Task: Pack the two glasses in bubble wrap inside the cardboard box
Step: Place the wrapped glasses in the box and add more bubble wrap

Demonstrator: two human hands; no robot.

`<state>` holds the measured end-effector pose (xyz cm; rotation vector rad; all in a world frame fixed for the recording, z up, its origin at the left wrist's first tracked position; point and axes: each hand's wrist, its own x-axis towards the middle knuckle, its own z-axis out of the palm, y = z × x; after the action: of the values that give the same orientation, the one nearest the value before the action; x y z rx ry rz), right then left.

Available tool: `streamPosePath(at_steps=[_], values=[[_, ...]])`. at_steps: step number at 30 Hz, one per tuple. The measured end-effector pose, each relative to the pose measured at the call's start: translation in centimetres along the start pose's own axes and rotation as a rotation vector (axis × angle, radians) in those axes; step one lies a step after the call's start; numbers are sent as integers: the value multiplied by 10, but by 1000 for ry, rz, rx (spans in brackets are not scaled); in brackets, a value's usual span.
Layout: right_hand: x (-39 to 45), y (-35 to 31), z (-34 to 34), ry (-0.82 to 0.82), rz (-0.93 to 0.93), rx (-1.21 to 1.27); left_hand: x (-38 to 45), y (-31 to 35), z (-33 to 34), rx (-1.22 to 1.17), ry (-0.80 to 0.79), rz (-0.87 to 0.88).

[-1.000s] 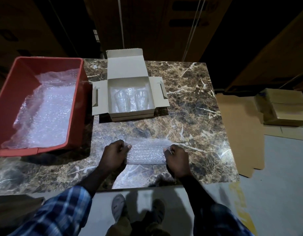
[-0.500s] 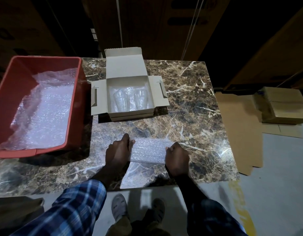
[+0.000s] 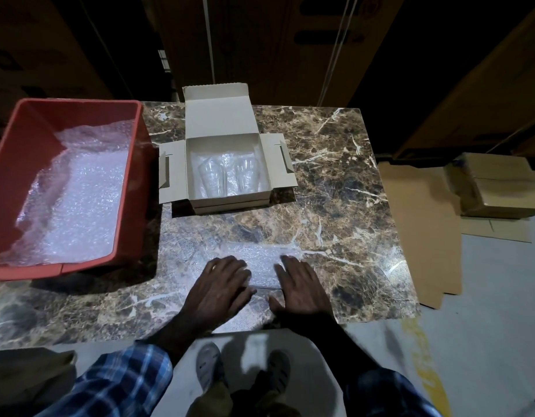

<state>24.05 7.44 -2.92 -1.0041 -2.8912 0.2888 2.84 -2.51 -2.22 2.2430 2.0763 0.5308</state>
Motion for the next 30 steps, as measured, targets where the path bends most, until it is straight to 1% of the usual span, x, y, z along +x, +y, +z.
streamPosePath(at_steps=[2,4,7,9,12,14,17,20,22,23,28,30], values=[[-2,0,1,23,1,-25,-10,-2,5,3,-58,49],[1,-1,1,74,4,-35,-14,-3,6,33,-84,42],[6,-1,2,90,-2,-50,-11,0,5,56,-62,31],[6,0,4,67,-12,-21,-7,-1,5,69,-32,39],[5,5,8,70,1,101,-4,-5,5,31,27,37],[5,5,6,132,37,203,-2,-6,3,-14,61,22],[10,5,-5,262,107,336,1,-10,-1,-51,61,9],[14,6,-16,312,210,446,1,-16,-4,-104,69,-13],[19,7,-22,276,281,476,3,-18,-7,-170,73,-79],[22,7,-25,243,310,485,6,-17,-11,-225,70,-139],[39,11,-41,138,452,582,36,-15,-34,-572,39,-563],[45,13,-42,119,464,560,43,-17,-34,-642,24,-705]])
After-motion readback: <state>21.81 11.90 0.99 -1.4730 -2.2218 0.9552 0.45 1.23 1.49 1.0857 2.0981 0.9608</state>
